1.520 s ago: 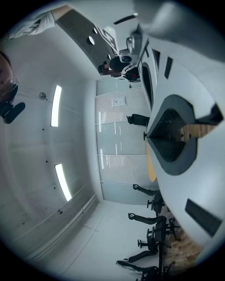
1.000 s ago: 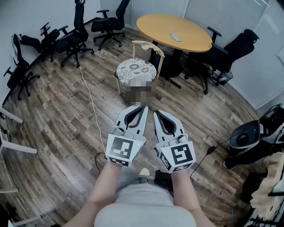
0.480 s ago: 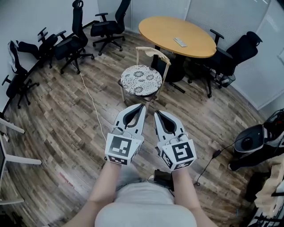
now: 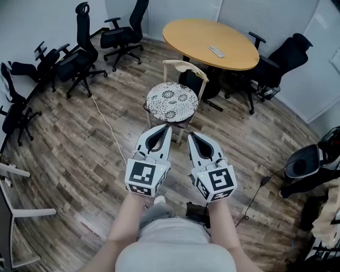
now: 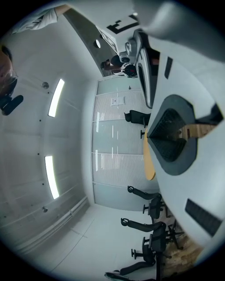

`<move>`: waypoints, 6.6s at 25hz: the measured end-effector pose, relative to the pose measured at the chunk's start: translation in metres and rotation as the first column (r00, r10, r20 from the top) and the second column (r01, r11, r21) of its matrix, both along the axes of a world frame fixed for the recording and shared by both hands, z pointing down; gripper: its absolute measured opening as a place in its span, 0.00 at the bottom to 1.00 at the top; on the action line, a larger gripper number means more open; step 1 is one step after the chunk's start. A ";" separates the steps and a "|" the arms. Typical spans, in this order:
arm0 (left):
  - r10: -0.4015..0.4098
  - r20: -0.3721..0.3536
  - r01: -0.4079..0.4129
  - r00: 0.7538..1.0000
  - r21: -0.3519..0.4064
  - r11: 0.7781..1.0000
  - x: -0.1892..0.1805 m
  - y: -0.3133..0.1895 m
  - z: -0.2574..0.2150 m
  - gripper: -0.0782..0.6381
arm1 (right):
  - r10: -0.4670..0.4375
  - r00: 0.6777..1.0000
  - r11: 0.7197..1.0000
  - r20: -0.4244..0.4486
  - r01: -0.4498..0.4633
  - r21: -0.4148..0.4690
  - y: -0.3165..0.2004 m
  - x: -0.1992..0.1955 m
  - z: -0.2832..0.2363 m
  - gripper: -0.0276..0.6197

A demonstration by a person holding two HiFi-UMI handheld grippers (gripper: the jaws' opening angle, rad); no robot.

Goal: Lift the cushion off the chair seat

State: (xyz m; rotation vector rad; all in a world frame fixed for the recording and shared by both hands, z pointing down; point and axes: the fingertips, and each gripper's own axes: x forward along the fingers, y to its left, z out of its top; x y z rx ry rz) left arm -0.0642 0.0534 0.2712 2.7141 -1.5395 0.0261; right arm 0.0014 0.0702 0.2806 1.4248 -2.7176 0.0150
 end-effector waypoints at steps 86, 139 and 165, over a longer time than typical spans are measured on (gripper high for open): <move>0.020 0.068 0.010 0.997 -0.413 0.911 -0.033 -0.476 0.345 0.11 | 0.098 0.991 0.948 -0.092 -0.121 -0.296 -0.474 0.055 0.310 0.08; -0.189 -0.022 0.074 0.982 -0.870 0.487 -0.169 -0.513 0.609 0.50 | 0.182 0.969 0.608 -0.167 -0.244 -0.756 -0.514 0.146 0.596 0.40; -0.204 -0.158 -0.001 0.966 -0.793 0.609 -0.155 -0.502 0.546 0.16 | 0.101 0.980 0.711 -0.172 -0.192 -0.677 -0.505 0.121 0.544 0.12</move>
